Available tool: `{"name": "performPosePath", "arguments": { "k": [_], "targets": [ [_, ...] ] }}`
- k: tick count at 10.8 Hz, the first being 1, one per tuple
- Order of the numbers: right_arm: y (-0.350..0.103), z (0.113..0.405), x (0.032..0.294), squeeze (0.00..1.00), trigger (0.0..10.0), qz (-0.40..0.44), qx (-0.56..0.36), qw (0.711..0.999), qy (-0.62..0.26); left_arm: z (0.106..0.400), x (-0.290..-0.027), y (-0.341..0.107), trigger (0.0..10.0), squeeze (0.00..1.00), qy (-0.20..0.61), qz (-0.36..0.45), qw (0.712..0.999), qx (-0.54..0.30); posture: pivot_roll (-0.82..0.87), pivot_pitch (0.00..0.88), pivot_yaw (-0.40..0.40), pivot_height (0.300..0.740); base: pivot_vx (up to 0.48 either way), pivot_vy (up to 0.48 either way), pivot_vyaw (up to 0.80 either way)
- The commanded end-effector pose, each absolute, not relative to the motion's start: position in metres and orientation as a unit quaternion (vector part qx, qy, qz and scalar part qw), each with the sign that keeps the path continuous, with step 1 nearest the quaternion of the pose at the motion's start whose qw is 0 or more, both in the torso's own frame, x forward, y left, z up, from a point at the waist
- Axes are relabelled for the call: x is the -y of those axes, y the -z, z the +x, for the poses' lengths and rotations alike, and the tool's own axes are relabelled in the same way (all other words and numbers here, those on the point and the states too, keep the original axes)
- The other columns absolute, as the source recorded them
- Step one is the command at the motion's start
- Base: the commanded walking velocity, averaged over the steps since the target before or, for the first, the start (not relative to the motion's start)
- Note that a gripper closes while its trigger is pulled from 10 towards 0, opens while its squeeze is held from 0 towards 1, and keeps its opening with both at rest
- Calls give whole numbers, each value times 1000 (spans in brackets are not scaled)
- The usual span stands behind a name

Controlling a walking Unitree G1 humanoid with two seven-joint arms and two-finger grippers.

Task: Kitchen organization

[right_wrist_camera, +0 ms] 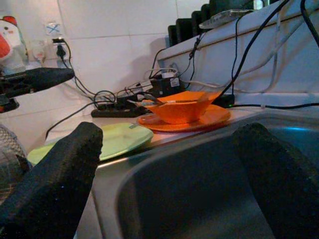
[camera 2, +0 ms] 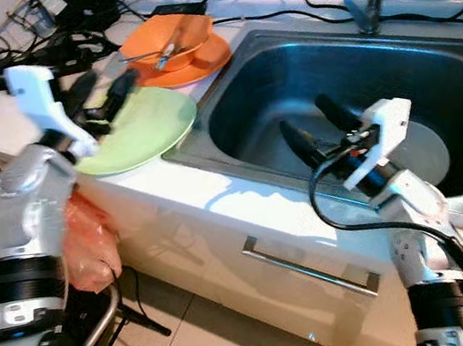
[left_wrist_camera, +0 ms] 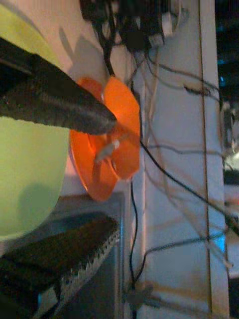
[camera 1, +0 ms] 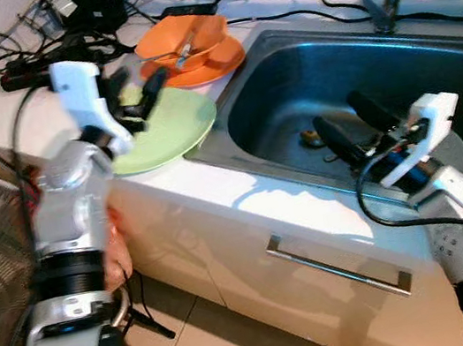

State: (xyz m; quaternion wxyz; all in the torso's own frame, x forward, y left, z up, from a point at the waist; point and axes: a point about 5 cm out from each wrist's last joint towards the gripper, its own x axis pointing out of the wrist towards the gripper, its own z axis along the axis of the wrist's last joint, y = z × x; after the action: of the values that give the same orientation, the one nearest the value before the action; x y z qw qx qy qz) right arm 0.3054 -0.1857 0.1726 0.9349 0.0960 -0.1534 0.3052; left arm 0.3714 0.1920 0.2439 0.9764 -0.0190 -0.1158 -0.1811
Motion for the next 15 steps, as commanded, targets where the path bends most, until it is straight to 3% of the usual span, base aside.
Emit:
{"name": "performPosePath", "arguments": {
  "k": [1,5,6,10,15],
  "targets": [
    [-148,301,183,0,10000,118,116,939,-301,369,-210,-241,10000,1000,145,-32,983,108,28,56,142,740,0,0,0],
    [-147,301,184,0,10000,118,113,939,-302,364,-224,-221,10000,1000,107,-51,990,77,35,88,128,740,0,0,0],
    [-147,301,184,0,10000,119,113,939,-302,363,-226,-218,10000,0,102,-68,990,70,37,92,126,740,0,0,0],
    [-146,301,184,0,10000,118,109,940,-302,347,-250,-205,10000,0,52,-135,988,49,52,103,122,740,0,0,0],
    [-145,301,183,0,10000,119,106,938,-307,322,-276,-187,10000,0,78,-172,982,-8,68,103,118,740,0,0,0]
  ]
}}
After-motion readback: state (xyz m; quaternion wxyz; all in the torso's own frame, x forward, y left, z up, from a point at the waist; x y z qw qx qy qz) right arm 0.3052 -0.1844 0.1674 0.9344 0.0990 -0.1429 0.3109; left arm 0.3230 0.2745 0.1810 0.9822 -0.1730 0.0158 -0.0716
